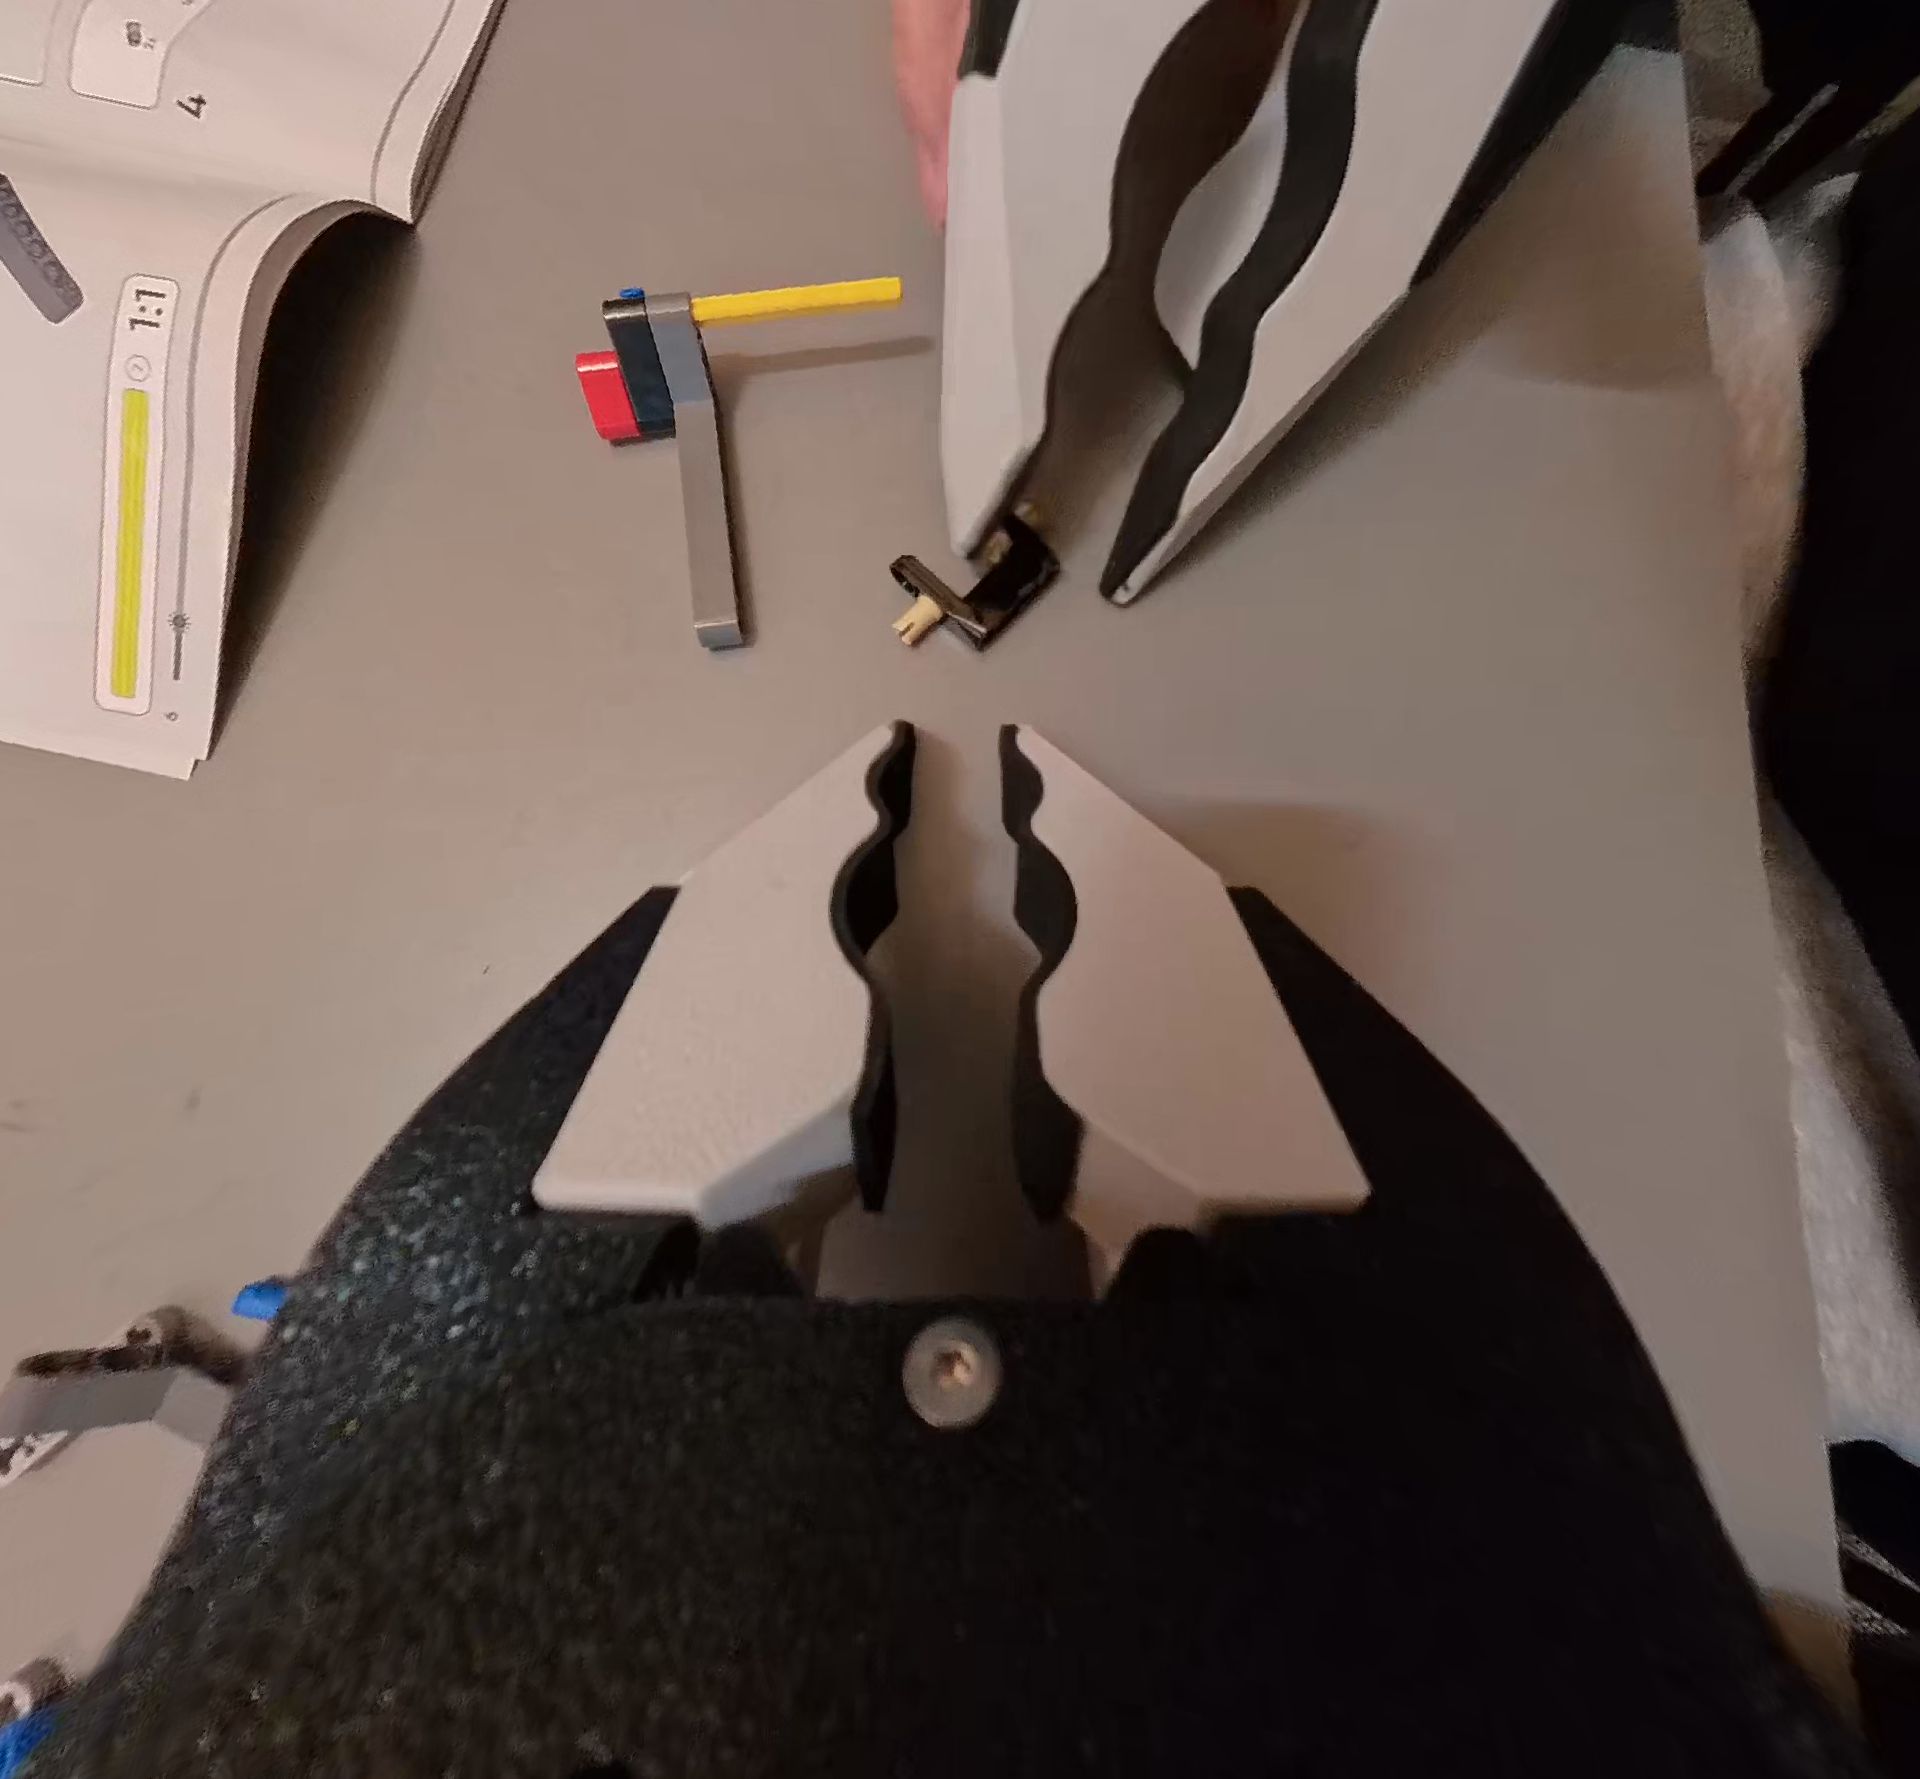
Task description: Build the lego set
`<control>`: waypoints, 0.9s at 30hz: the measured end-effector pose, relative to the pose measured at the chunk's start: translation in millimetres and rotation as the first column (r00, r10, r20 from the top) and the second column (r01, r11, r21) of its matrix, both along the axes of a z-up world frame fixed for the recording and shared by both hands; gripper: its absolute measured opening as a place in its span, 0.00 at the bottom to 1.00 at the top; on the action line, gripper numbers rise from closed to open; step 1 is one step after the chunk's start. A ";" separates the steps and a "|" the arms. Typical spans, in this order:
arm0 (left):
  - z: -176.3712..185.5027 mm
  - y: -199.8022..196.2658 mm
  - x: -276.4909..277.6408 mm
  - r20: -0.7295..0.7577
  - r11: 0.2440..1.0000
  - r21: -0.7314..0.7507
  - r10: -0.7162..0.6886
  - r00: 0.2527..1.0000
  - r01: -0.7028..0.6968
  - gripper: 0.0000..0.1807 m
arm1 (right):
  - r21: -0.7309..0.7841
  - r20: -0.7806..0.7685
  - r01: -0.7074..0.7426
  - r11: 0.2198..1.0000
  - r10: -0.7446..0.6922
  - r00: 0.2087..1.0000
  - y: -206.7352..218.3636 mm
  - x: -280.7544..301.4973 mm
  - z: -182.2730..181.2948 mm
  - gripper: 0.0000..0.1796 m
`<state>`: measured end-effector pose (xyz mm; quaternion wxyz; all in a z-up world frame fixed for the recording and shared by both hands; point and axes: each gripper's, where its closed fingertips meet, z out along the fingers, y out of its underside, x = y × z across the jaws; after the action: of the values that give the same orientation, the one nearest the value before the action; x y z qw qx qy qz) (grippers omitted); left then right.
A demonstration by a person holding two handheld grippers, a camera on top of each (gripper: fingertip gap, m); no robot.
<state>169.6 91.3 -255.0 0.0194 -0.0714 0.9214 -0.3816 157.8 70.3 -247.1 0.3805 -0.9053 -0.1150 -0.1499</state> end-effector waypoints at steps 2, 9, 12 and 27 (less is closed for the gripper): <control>2.1 0.9 0.6 -0.006 1.000 -0.013 0.020 1.000 -0.020 0.10 | -0.001 0.006 0.037 0.999 -0.037 0.999 -4.7 2.4 1.9 0.16; 5.4 -11.8 0.4 -0.080 0.971 0.011 0.239 0.968 -0.239 0.18 | 0.048 -0.080 0.184 0.982 -0.180 0.980 -18.8 11.7 2.3 0.15; 5.1 -18.1 -4.1 -0.113 0.937 0.012 0.347 0.931 -0.348 0.19 | 0.053 -0.090 0.170 0.984 -0.165 0.982 -19.3 6.7 -0.2 0.15; -0.1 -24.0 -4.7 0.016 0.873 -0.041 0.486 0.874 -0.485 0.16 | 0.081 -0.120 0.097 0.992 -0.087 0.989 -9.6 -2.0 -2.2 0.06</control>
<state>164.9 67.3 -255.0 0.1253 -0.2957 0.8667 -0.3818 155.9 60.7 -249.3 0.4180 -0.8996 -0.0441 -0.1191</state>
